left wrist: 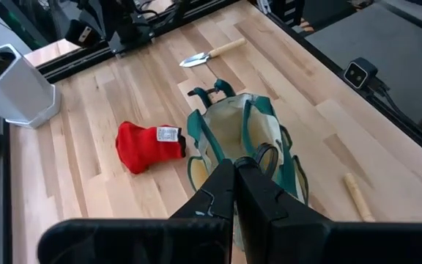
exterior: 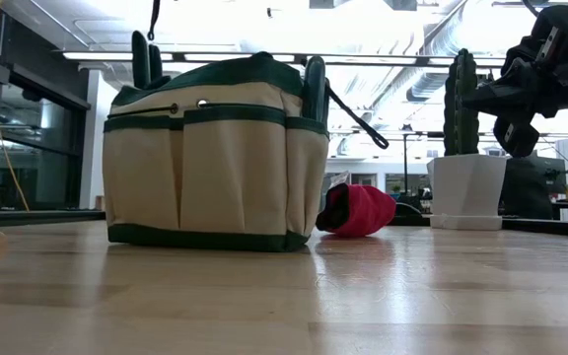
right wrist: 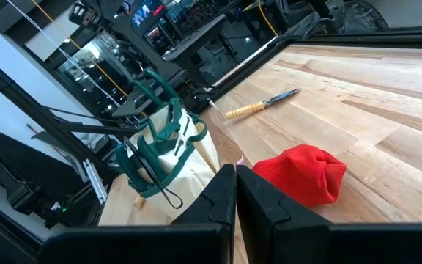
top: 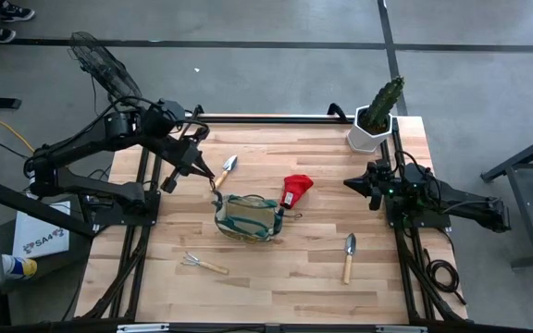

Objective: Pick & Place Garden tools in Gardening bag
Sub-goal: Put the shear green scissors into the gardening bag

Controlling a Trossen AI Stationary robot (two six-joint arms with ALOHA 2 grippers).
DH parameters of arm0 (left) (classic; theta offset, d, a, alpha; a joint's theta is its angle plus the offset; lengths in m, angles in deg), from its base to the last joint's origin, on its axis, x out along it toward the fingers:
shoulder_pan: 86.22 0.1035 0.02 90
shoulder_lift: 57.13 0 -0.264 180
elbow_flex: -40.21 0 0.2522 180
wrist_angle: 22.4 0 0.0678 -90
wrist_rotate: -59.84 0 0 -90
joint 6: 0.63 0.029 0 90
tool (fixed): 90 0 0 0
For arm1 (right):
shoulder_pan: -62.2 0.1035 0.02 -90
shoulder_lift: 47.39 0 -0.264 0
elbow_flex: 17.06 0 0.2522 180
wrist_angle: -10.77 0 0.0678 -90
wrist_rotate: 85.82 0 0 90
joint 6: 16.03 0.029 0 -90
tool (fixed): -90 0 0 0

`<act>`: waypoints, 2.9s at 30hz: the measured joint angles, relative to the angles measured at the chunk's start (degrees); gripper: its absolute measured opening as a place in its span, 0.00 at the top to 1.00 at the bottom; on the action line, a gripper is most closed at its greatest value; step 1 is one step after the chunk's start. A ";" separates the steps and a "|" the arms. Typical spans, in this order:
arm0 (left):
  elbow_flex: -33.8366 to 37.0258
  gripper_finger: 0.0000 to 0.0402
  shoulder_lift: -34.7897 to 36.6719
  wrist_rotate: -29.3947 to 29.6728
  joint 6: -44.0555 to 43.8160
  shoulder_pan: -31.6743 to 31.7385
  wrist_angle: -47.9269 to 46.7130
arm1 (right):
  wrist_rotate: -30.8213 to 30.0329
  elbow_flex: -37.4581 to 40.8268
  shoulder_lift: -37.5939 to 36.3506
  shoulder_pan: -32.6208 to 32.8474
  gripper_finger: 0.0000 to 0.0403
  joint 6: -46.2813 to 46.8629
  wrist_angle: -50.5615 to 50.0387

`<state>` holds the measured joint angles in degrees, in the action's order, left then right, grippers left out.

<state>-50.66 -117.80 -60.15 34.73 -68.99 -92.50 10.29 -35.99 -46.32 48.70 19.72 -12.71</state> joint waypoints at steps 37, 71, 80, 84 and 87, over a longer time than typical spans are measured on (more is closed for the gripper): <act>7.58 1.00 0.77 -10.40 -6.90 -0.02 8.14 | 0.00 0.00 0.02 0.00 0.99 0.01 0.00; 7.58 1.00 1.78 -5.08 -3.73 0.00 5.23 | 0.00 0.00 0.00 0.00 0.99 0.00 0.00; 7.58 1.00 1.03 -3.82 -4.16 -0.02 5.23 | 0.00 0.00 0.01 0.00 0.99 0.00 0.00; 10.23 1.00 1.41 -3.56 -4.79 -0.02 7.33 | 0.00 0.00 0.02 0.00 0.99 0.00 0.00; 12.39 1.00 1.67 -3.50 -5.99 -0.02 8.19 | 0.00 0.00 0.01 0.00 0.99 0.00 0.00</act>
<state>-38.26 -116.12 -63.64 28.74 -69.01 -84.31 10.29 -35.99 -46.31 48.70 19.72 -12.71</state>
